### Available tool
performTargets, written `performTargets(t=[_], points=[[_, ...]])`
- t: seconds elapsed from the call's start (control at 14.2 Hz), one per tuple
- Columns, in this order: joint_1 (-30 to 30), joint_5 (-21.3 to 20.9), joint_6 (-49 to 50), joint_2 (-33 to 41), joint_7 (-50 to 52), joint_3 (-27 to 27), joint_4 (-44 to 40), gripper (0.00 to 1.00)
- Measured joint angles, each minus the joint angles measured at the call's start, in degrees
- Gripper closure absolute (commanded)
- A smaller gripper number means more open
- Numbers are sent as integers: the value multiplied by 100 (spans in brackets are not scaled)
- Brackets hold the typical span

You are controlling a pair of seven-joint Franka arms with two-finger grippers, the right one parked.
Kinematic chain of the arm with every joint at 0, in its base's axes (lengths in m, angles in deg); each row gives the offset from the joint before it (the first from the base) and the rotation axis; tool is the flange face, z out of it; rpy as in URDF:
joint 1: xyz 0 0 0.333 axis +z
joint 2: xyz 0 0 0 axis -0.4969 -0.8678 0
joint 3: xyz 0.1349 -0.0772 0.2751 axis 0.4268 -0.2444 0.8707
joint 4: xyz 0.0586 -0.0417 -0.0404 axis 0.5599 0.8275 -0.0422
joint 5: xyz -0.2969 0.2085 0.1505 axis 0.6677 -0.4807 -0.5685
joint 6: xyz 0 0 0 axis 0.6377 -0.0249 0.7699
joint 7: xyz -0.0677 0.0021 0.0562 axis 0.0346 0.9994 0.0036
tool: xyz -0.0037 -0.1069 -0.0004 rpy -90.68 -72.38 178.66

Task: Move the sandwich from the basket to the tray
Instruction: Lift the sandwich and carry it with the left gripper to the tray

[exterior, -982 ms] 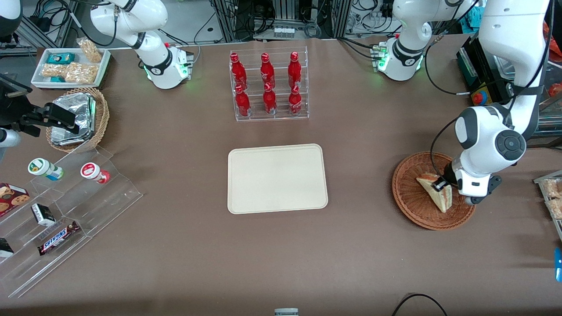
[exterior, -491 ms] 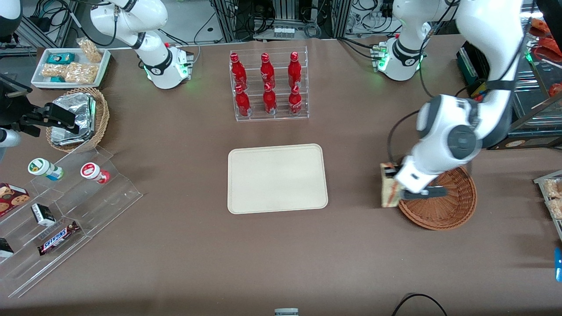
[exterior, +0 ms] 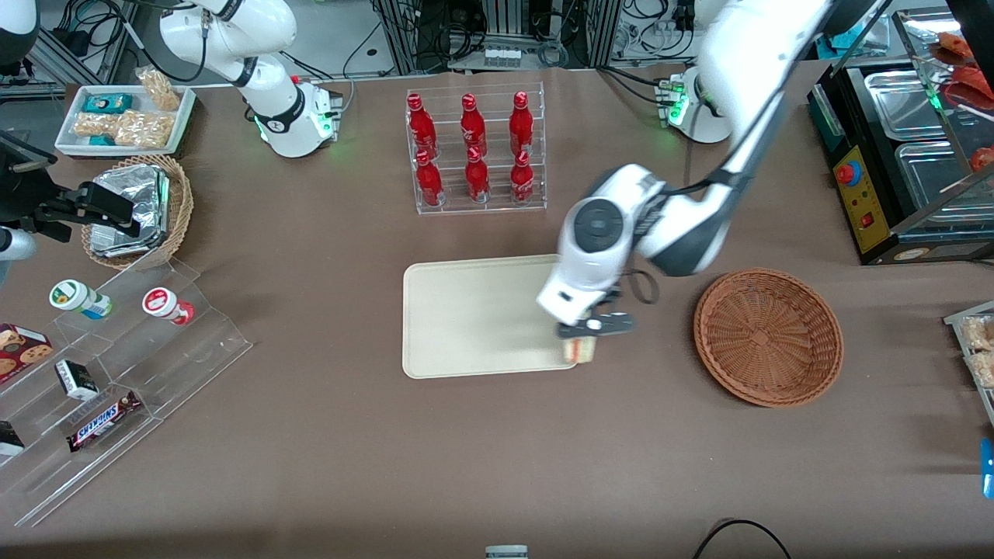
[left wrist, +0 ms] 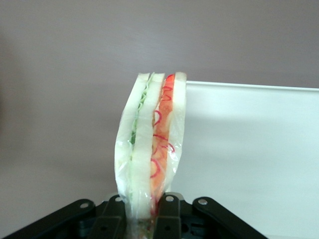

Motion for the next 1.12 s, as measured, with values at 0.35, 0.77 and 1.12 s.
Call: performTargets(t=[0.35,0.77,1.12], points=[[-755,-7,3,-765,982,6,-911,94],[-1186,-255,-104,-1154,1263,19,-1111,93],[-1222,-505,-247,-1391,1463,20,-1124,65]])
